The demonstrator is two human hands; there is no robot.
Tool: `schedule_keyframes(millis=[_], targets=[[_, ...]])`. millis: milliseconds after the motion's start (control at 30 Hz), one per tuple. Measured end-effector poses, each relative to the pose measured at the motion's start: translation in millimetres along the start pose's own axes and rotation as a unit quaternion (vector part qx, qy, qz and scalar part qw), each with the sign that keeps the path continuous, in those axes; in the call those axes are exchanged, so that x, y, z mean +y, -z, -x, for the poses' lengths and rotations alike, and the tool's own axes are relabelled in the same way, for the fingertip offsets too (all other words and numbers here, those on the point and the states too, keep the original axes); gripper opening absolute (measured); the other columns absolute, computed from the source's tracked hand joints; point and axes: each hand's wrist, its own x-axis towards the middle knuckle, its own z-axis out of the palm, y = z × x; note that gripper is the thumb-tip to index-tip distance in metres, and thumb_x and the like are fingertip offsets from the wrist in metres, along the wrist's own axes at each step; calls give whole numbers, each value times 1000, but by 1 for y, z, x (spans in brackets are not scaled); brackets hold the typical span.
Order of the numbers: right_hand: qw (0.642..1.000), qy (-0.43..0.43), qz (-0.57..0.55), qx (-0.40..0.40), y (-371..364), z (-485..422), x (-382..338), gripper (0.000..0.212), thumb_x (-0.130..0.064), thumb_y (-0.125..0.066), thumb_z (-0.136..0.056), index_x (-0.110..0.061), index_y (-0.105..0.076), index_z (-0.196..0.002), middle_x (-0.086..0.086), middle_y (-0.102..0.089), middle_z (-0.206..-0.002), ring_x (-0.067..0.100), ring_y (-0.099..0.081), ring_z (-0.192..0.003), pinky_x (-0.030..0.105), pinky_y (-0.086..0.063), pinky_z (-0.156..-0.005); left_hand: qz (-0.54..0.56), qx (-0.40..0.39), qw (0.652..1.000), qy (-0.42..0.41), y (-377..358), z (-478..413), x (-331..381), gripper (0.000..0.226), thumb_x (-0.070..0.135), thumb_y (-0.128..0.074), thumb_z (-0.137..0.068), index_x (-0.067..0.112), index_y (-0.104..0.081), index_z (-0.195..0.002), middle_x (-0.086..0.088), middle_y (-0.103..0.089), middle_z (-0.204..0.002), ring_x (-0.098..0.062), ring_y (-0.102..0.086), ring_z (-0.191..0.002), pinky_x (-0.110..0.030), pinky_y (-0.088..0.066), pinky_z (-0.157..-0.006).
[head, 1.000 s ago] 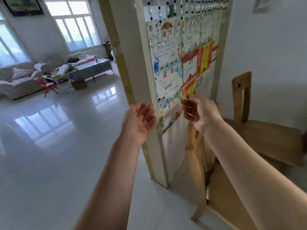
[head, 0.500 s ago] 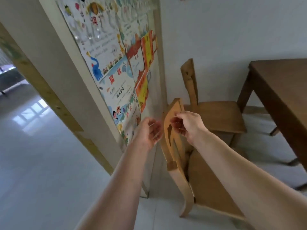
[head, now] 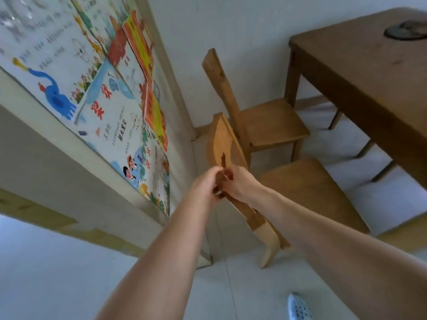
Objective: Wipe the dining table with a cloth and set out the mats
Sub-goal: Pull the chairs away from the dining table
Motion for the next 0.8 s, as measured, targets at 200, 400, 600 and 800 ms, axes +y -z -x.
schedule_keyframes(millis=[200, 400, 600, 800], targets=[[955, -38, 295, 15, -24, 33, 41, 63, -16, -57, -87, -13, -27, -142, 6, -59, -113, 30, -62, -102, 37, -46, -71, -72, -55, 995, 41, -9, -9, -13, 38, 32, -72, -85, 11, -59, -115, -15, -64, -112, -33, -63, -89, -43, -55, -56], [952, 19, 282, 116, -22, 43, 62, 42, -14, -58, -83, -20, -44, -122, -8, -41, -70, 22, -49, -68, 32, -37, -61, -132, -22, 991, 15, -25, -27, -24, 27, 16, -65, -84, 8, -55, -108, -20, -60, -100, -35, -61, -78, -40, -55, -45], [948, 19, 294, 122, 17, 48, 86, 35, -15, -58, -83, -18, -45, -115, 0, -59, -87, 27, -63, -84, 32, -37, -63, -131, -62, 989, 5, -66, -24, -30, 53, 11, -57, -83, 6, -48, -135, -23, -60, -114, -38, -61, -88, -52, -57, -69], [933, 0, 325, 153, 80, 45, 123, 15, -19, -59, -82, -20, -51, -96, -8, -42, -68, 18, -50, -65, 29, -34, -54, -122, -78, 989, -12, -133, -23, -33, 39, 12, -61, -85, 7, -51, -122, -23, -62, -114, -41, -63, -95, -54, -58, -79]])
